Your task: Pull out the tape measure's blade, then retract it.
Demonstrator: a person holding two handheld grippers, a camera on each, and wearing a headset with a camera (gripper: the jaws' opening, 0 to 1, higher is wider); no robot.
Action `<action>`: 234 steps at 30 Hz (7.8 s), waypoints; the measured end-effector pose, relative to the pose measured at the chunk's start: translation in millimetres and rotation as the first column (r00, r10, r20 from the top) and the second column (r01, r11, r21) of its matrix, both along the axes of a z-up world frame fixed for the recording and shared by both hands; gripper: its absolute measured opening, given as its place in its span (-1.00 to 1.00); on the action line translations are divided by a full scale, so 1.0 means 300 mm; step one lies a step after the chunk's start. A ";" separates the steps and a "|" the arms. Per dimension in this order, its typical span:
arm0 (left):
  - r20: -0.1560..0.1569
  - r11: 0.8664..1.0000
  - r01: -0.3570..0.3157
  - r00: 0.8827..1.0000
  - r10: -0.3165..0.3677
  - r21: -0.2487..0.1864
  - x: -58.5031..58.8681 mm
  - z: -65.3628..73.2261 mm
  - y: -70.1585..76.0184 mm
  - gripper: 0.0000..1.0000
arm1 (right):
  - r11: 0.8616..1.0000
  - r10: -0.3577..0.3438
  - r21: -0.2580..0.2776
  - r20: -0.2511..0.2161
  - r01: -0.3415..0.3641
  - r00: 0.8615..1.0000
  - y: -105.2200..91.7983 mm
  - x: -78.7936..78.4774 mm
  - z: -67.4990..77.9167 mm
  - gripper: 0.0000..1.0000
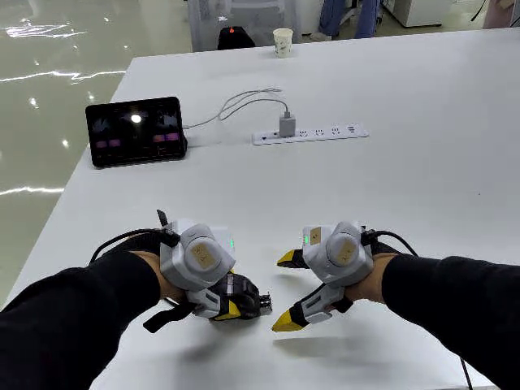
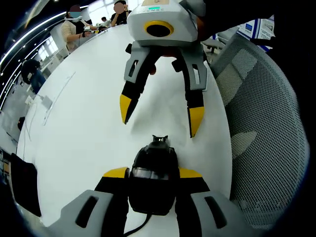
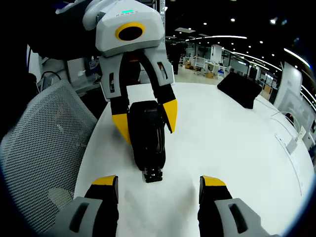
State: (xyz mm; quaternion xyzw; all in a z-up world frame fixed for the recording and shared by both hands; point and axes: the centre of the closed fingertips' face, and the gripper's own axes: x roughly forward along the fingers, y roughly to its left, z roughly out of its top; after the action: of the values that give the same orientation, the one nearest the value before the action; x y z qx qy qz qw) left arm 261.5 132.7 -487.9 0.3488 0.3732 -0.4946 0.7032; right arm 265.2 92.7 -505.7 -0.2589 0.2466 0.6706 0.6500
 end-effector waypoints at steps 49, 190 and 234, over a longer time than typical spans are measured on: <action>-0.004 1.000 0.004 1.000 -0.004 -0.028 -0.009 0.003 0.005 -0.39 | 0.998 0.064 -0.015 -0.010 -0.064 0.998 0.048 -0.042 -0.050 -0.80; -0.008 0.999 -0.001 1.000 0.001 -0.051 -0.021 -0.001 -0.003 -0.39 | 0.991 0.068 -0.112 -0.037 -0.072 0.997 -0.213 -0.018 -0.052 -0.79; -0.007 0.998 -0.009 1.000 0.009 -0.055 -0.021 -0.002 -0.011 -0.39 | 0.989 0.064 -0.129 -0.028 -0.068 0.998 -0.320 -0.013 -0.050 -0.79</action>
State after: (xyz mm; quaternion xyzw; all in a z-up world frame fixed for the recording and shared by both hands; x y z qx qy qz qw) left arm 255.3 129.3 -488.5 0.3259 0.3633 -0.5027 0.7135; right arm 261.2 -3.4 -520.7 -0.3006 0.2886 0.6773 0.6063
